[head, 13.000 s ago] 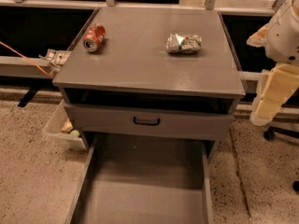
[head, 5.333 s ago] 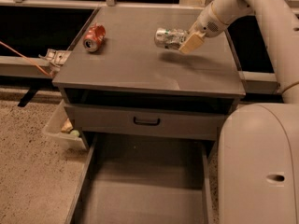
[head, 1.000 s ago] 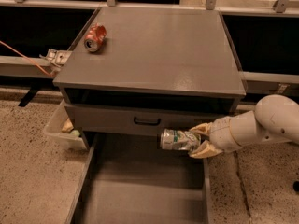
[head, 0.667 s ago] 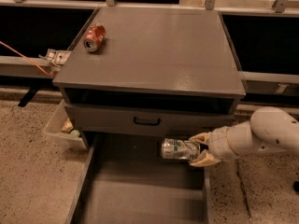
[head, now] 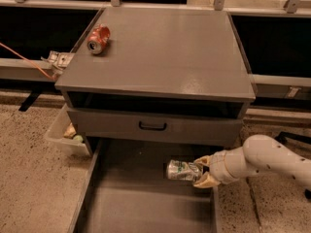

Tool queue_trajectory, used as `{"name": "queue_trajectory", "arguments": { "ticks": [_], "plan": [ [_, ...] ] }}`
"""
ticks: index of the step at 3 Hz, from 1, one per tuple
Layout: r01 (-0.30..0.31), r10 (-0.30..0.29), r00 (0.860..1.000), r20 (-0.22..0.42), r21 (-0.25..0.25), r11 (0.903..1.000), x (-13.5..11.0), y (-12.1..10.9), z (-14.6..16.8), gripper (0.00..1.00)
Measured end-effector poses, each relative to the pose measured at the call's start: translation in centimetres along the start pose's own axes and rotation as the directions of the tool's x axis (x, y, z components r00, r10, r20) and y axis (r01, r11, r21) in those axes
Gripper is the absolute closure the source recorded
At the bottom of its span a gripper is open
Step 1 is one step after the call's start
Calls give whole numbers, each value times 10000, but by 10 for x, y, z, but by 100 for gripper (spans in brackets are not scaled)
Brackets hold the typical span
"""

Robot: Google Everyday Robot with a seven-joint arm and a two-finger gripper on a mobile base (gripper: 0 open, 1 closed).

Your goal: Place 7up can into middle drawer

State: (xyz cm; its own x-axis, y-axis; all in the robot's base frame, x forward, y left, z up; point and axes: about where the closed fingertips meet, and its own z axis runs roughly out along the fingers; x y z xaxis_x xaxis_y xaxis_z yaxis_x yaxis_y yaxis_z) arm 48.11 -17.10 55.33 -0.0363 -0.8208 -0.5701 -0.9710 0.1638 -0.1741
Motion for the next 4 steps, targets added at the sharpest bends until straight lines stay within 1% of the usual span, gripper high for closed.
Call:
{"name": "queue_trajectory", "arguments": {
  "ticks": [1, 2, 3, 4],
  "plan": [
    [-500, 496, 9981, -354, -107, 9987, 23, 10, 30, 100],
    [-929, 912, 9935, -674, -219, 9954, 38, 17, 50, 82],
    [-1163, 1128, 9896, -896, -353, 9926, 47, 22, 62, 58],
    [-1327, 1284, 9870, -970, -392, 9904, 52, 23, 67, 36]
  ]
}}
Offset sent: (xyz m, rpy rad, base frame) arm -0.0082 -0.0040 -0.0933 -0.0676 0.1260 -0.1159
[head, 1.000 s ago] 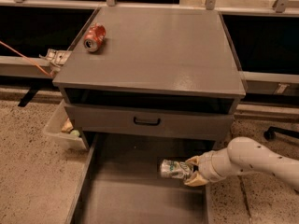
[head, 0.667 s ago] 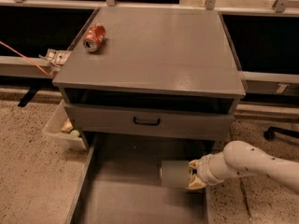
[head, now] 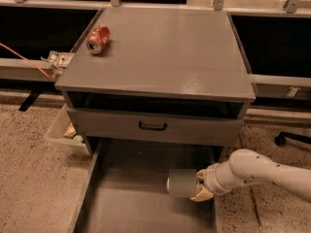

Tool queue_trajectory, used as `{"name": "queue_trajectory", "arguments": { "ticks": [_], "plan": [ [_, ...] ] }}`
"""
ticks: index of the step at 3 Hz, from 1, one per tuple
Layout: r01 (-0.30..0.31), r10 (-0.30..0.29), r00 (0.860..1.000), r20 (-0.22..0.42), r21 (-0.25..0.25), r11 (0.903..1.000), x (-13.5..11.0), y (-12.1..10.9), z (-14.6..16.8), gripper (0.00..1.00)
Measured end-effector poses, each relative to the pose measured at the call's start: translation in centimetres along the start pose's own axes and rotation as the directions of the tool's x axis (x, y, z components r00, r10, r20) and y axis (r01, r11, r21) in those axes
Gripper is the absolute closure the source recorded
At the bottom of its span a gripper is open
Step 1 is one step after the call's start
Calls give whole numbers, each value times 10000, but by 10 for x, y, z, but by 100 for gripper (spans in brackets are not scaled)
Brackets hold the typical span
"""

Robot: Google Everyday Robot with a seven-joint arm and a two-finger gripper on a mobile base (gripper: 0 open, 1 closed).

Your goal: Place 7up can into middle drawer

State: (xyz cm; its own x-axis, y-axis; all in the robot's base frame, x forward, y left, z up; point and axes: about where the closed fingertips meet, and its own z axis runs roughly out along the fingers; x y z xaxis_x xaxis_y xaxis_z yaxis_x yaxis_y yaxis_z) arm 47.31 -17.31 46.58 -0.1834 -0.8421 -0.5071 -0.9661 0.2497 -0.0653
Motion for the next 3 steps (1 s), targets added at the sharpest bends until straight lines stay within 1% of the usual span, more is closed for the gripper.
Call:
{"name": "queue_trajectory", "arguments": {
  "ticks": [1, 2, 3],
  "plan": [
    [-8, 8, 10000, -1, -3, 10000, 0, 0, 0, 10],
    [-8, 8, 10000, -1, -3, 10000, 0, 0, 0, 0],
    [-8, 8, 10000, -1, -4, 10000, 0, 0, 0, 0]
  ]
}}
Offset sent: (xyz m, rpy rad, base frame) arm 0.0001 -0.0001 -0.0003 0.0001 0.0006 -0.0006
